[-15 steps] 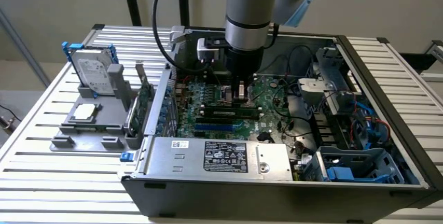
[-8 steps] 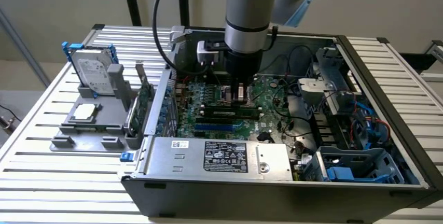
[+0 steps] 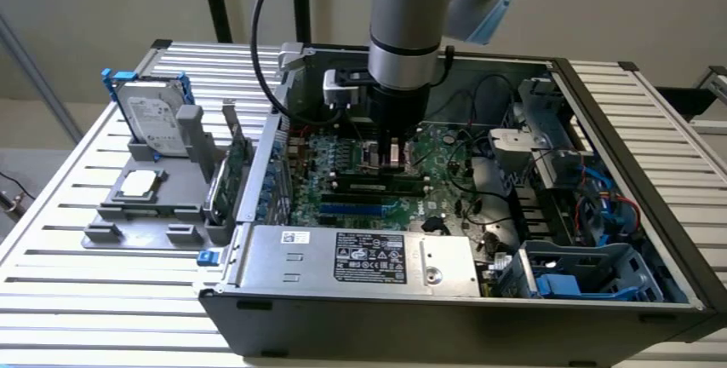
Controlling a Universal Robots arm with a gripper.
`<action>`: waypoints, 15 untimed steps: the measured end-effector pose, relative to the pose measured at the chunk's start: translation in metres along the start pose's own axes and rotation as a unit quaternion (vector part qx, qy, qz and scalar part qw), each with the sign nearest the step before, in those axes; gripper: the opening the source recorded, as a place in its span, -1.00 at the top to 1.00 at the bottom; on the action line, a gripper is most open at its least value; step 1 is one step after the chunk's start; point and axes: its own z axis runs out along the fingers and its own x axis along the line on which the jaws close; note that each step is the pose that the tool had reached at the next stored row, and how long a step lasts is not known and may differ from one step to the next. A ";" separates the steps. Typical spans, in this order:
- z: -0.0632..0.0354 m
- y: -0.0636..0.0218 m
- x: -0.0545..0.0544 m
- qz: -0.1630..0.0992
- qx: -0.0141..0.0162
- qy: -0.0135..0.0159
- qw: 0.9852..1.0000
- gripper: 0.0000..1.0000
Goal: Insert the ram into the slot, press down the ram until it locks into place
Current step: 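Press down the ram until it locks into place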
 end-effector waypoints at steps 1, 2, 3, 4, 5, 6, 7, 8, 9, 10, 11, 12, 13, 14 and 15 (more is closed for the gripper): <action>-0.0033 0.0000 0.000 0.000 0.000 -0.001 1.000 0.79; -0.0078 0.0000 0.000 0.000 0.000 -0.001 1.000 0.79; -0.0127 0.0000 0.000 0.000 0.000 -0.001 1.000 0.79; -0.0171 0.0000 0.000 0.000 0.000 -0.001 1.000 0.79; -0.0209 -0.0001 0.000 0.000 -0.001 -0.001 1.000 0.79; -0.0241 -0.0001 0.000 0.000 -0.001 -0.001 1.000 0.79; -0.0251 -0.0001 0.000 0.000 -0.001 -0.001 1.000 0.79; -0.0250 -0.0001 0.000 0.000 0.000 -0.001 1.000 0.79; -0.0250 -0.0001 0.000 0.000 0.000 -0.001 1.000 0.79; -0.0251 -0.0001 0.000 0.000 -0.001 -0.001 1.000 0.79; -0.0251 -0.0001 0.000 0.000 0.000 -0.001 1.000 0.79; -0.0251 -0.0001 0.000 0.000 0.000 -0.001 1.000 0.79; -0.0251 -0.0001 0.000 0.000 -0.001 -0.001 1.000 0.79; -0.0251 -0.0001 0.000 0.000 0.000 -0.001 1.000 0.79; -0.0251 -0.0001 0.000 0.000 -0.001 -0.001 1.000 0.79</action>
